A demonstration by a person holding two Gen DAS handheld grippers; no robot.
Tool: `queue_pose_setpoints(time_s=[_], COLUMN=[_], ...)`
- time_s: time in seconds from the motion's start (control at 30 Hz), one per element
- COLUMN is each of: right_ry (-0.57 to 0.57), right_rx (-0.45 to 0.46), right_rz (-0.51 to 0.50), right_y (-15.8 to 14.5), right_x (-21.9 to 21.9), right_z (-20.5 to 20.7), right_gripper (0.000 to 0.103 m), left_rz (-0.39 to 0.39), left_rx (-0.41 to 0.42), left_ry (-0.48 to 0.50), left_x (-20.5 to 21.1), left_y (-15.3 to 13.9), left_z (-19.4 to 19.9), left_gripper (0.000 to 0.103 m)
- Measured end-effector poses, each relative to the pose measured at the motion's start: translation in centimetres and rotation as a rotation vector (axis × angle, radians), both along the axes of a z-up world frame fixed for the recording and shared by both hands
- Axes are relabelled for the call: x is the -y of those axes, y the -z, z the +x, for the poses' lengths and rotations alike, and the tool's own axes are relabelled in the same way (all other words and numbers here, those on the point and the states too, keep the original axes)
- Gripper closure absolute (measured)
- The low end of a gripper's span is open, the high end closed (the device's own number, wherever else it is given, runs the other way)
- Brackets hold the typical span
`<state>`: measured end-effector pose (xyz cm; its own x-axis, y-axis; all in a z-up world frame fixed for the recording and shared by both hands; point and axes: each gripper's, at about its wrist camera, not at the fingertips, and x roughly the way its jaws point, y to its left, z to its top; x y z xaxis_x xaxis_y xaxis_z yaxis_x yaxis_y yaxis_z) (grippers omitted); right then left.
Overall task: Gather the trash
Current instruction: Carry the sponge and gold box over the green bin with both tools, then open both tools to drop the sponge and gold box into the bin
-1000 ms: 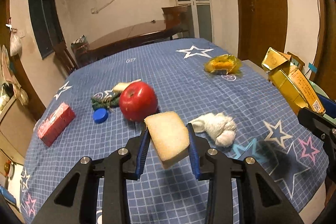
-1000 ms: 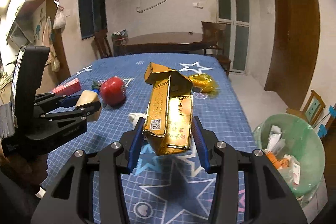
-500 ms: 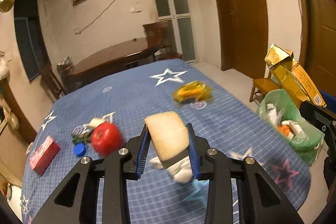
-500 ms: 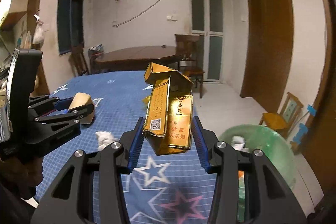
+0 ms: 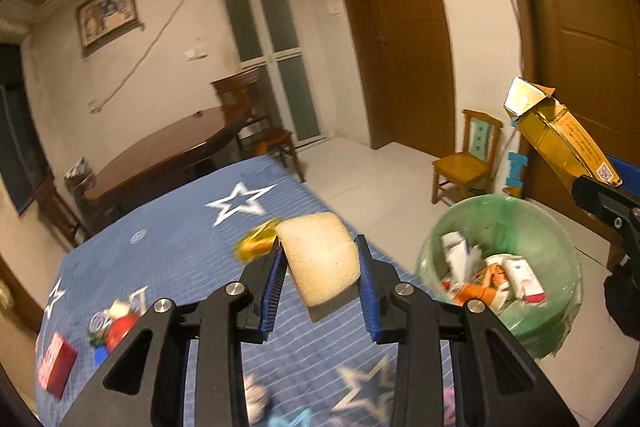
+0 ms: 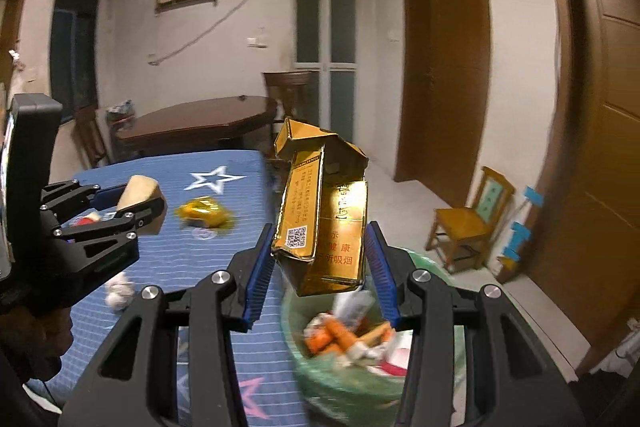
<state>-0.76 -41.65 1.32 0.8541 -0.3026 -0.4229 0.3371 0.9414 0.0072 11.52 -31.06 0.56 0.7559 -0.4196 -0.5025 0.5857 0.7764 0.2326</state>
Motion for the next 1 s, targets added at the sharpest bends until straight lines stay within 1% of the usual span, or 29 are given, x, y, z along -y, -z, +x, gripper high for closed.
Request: queue_pose_setpoints(time_s=[0.13, 0.33, 0.5, 0.6, 0.77, 1.0], right_ry=[0.057, 0.130, 0.165, 0.178, 0.192, 0.189], right_rx=[-0.021, -0.063, -0.090, -0.106, -0.124, -0.139], right_rz=[0.003, 0.016, 0.045, 0.065, 0.102, 0.127], right_y=[0.5, 1.6, 2.7, 3.4, 4.6, 5.1], right_x=[2.0, 4.9, 6.5, 7.4, 8.5, 9.0], right_z=[-0.2, -0.8, -1.3, -1.4, -1.4, -1.1], right_gripper=[0.059, 0.059, 0.059, 0.059, 0.059, 0.059], left_rz=[0.018, 0.023, 0.052, 0.069, 0.091, 0.102], left_rx=[-0.010, -0.085, -0.097, -0.105, -0.118, -0.166], left_ry=[0.065, 0.168, 0.220, 0.241, 0.259, 0.279], left_x=[4.0, 9.2, 12.6, 14.1, 15.1, 15.6], left_y=[0.5, 1.8, 3.1, 4.1, 5.6, 7.1], left_z=[0.2, 1.3, 1.3, 1.3, 1.2, 2.0], left_gripper=[0.068, 0.068, 0.068, 0.068, 0.068, 0.068])
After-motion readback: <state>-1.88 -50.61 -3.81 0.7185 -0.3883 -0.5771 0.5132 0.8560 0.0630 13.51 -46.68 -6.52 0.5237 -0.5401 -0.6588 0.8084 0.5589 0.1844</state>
